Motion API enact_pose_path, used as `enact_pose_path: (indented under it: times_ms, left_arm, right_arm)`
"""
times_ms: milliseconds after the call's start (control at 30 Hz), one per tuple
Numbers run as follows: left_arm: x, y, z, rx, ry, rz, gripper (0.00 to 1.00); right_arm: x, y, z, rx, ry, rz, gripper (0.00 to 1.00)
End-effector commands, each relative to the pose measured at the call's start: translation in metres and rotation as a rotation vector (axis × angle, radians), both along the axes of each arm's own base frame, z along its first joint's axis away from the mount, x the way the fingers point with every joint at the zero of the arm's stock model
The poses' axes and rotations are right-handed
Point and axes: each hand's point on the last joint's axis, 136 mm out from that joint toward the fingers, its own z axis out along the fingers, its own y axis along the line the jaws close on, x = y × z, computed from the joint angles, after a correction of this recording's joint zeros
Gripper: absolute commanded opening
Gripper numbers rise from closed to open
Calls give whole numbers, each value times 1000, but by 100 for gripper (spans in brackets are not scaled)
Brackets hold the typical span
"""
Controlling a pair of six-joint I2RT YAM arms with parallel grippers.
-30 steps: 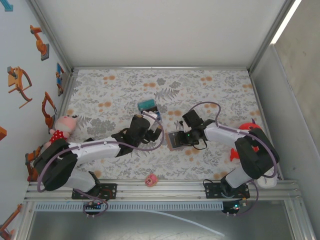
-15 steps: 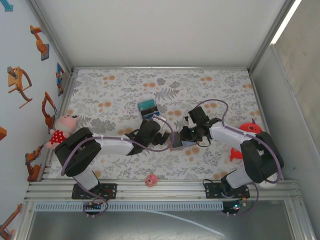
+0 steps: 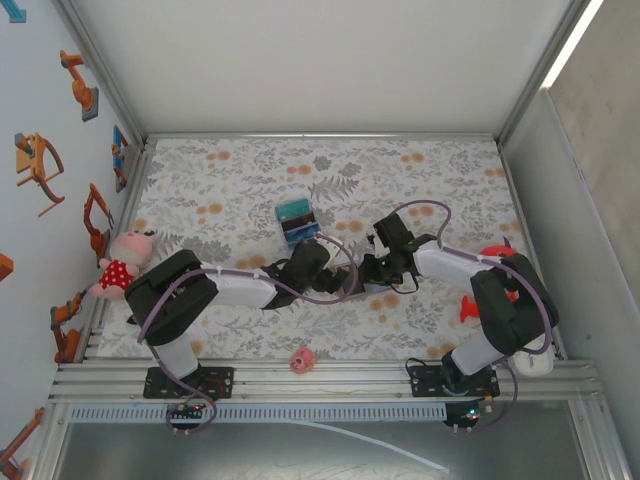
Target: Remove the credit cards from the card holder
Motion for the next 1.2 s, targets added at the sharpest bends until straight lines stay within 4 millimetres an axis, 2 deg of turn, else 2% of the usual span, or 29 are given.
enact_pose_path:
  times_ms: [0,500,900,1167]
  left_arm:
    - [-2,-4,-5,19,17,-13,97]
    - [-7,8,-25,119,35,-18,97]
    - [-10,11,-28,194,10,-38,97]
    - [-13,13,-28,223,9,-46,97]
  right_arm:
    - [8,5,5,23,-12,4,21]
    - [8,11,10,59,-15,6,18]
    - [5,9,-5,63,35,-6,18]
    - [4,27,7,252,45,-12,17]
